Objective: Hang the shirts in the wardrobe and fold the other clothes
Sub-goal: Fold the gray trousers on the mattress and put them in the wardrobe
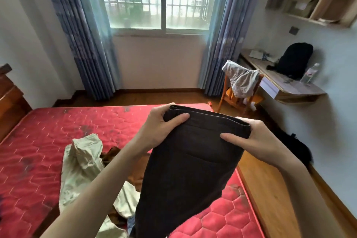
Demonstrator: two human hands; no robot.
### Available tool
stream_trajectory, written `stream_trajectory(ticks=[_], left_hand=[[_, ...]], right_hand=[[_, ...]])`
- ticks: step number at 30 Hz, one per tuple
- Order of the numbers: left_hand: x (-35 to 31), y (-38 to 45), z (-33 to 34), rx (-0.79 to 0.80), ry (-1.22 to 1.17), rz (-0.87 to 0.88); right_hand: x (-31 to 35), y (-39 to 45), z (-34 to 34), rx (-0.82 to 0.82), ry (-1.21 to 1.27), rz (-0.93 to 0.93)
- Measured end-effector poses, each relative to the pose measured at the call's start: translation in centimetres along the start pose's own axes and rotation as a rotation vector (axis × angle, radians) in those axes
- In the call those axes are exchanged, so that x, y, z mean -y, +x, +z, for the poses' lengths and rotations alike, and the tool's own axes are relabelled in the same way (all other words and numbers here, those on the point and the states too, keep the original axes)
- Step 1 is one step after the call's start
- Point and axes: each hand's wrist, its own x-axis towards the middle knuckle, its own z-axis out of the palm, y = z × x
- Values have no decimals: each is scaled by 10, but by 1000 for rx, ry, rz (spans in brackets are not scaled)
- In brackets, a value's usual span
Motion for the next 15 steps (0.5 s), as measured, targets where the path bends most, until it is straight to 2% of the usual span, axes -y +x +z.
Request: stream_trajectory(ticks=[4,7,9,11,15], left_hand=[[10,15,20,131,113,-139],[14,29,17,345,145,-313],[18,42,7,523,175,-454],[30,60,-4,600,257,-512],[67,119,-27,430,374,-459]], right_hand=[[-25,21,-31,353,39,212],[-44,49,-38,511,-69,339],[-54,74,-37,549,-110,345],[-63,104,-33,536,-160,306],[-71,170,-27,382,-210,206]])
